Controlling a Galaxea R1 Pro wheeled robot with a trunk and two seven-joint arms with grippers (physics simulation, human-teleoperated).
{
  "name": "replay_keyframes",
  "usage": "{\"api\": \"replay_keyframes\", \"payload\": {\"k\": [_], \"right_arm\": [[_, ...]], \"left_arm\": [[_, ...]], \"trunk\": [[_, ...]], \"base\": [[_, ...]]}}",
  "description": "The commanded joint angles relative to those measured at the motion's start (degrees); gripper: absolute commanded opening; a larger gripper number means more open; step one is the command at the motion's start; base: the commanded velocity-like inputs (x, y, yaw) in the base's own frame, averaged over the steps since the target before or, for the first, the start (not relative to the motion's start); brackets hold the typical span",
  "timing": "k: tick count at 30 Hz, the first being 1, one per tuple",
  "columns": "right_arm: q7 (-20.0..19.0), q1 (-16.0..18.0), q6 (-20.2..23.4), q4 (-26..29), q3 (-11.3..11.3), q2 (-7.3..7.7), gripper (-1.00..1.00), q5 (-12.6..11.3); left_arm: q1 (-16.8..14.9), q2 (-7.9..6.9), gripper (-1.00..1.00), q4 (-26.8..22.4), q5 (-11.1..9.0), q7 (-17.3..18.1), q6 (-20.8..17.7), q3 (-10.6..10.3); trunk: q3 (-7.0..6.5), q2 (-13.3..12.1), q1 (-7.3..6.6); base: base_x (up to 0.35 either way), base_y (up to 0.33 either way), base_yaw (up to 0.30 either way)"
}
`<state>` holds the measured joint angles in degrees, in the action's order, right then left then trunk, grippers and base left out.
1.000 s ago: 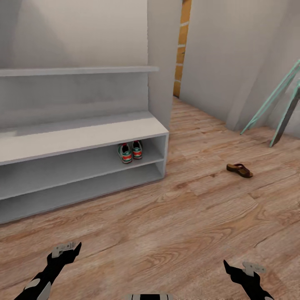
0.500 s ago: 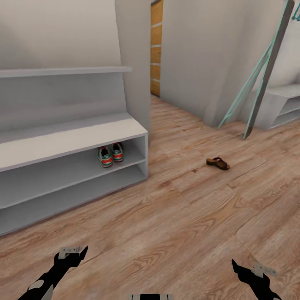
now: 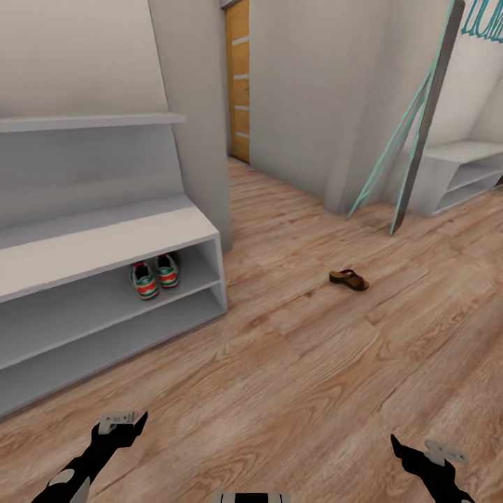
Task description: Pick up the two gym shoes and the two sandals from the corridor floor and place them onto the hallstand (shoe rack) in the corridor, making sure they are on the rack and not on the floor. Arrange them so the two gym shoes are next to each other and the two sandals are next to each other.
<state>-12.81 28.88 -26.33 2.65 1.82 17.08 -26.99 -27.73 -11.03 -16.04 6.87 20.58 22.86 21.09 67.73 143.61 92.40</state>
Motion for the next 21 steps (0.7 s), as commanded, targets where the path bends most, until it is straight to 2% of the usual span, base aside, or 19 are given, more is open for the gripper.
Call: {"api": "replay_keyframes", "payload": {"k": [1,4,14,21], "right_arm": [[-0.45,0.02,-0.13,-0.09,0.23,0.19,1.00,-0.61],[-0.36,0.03,-0.13,-0.10,0.28,0.72,1.00,-0.61],[-0.29,0.04,-0.21,-0.05,0.29,0.67,1.00,-0.61],[-0.21,0.03,-0.22,-0.27,0.29,0.68,1.00,-0.61]], "left_arm": [[-0.04,0.03,1.00,0.04,0.60,0.25,0.25,0.49],[-0.04,0.00,1.00,-0.02,0.60,0.25,0.25,0.51],[-0.04,-0.04,1.00,-0.07,0.58,0.25,0.25,0.52],[-0.04,-0.05,1.00,-0.16,0.49,0.25,0.25,0.53]], "trunk": [[0.05,0.02,0.02],[0.05,0.02,0.02],[0.05,0.02,0.02],[0.05,0.02,0.02]], "base": [[0.236,-0.182,-0.003],[0.144,-0.235,-0.001],[0.028,-0.207,0.000],[0.000,-0.004,-0.228]]}}
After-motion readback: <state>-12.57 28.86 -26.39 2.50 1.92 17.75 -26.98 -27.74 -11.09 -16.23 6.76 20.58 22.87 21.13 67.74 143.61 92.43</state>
